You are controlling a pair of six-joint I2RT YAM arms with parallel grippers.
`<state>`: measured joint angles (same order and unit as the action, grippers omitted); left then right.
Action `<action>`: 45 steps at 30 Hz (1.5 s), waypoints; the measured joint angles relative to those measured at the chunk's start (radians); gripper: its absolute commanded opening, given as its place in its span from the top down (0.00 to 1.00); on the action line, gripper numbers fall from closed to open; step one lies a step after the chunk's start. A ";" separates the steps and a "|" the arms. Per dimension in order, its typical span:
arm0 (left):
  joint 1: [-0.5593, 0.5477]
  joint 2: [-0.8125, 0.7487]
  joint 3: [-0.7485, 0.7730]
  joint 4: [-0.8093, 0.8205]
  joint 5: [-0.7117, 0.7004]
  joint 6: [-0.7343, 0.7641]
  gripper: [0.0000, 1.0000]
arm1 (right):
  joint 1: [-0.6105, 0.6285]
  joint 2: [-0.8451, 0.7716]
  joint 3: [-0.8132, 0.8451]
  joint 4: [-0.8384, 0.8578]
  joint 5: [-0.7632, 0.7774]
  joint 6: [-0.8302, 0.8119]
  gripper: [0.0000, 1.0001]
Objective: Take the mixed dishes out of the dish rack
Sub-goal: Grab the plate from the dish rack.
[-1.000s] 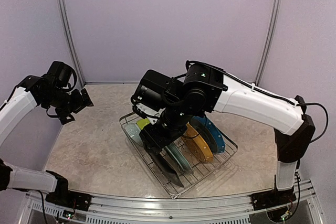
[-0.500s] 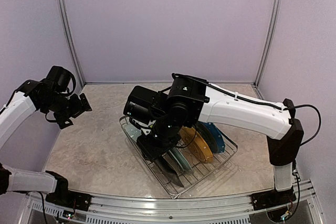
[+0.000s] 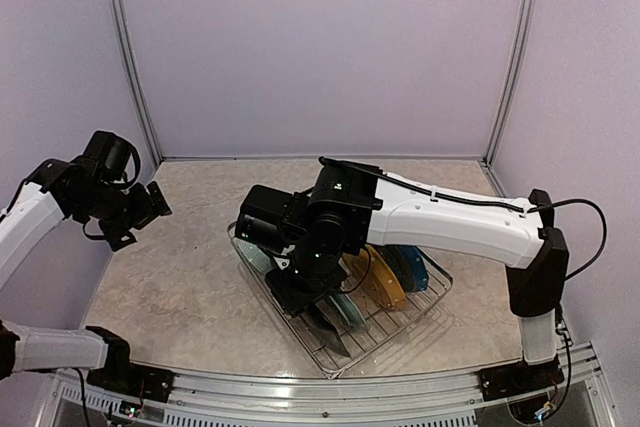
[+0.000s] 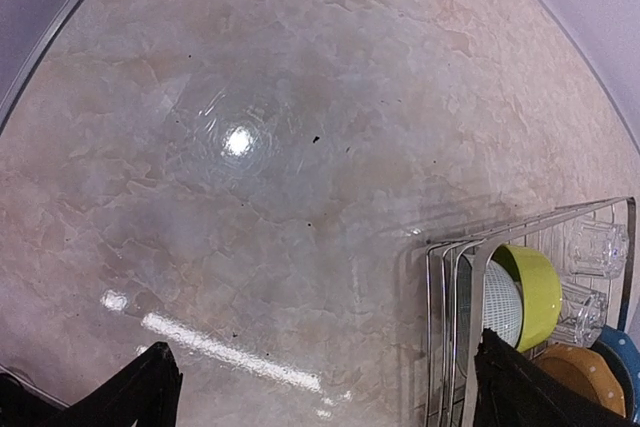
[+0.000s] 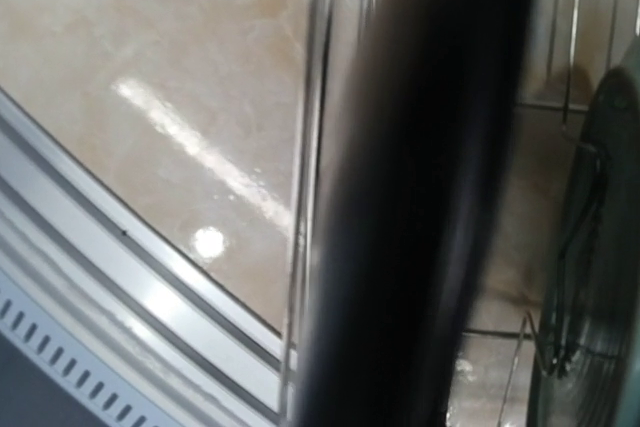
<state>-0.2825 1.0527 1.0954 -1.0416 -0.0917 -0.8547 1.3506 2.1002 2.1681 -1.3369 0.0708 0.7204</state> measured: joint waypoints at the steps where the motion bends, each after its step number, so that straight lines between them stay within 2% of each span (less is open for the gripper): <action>1: 0.000 -0.003 -0.005 0.000 -0.001 -0.002 0.01 | 0.000 0.002 -0.006 0.000 0.000 0.007 0.57; 3: 0.000 -0.010 -0.015 0.001 -0.003 -0.005 0.01 | 0.000 0.006 -0.010 -0.002 0.000 0.017 0.59; 11: 0.000 -0.039 -0.062 0.001 -0.005 -0.024 0.01 | 0.000 0.012 -0.017 -0.002 -0.003 0.069 0.78; 15: 0.000 -0.056 -0.072 0.002 -0.014 -0.032 0.01 | 0.000 0.012 -0.017 -0.002 -0.004 0.090 0.81; 21: 0.000 -0.068 -0.089 0.003 -0.022 -0.038 0.01 | 0.001 0.011 -0.017 0.000 -0.006 0.112 0.91; 32: 0.000 -0.068 -0.098 0.018 -0.022 -0.038 0.01 | 0.001 -0.010 -0.018 -0.006 0.000 0.143 1.00; 45: 0.000 -0.067 -0.098 0.051 -0.010 -0.022 0.01 | -0.006 -0.100 0.044 -0.013 -0.002 0.161 1.00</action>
<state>-0.2825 0.9855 0.9974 -0.9901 -0.1020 -0.8768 1.3449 2.0006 2.2124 -1.3499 0.0685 0.8810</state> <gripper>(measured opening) 0.988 0.089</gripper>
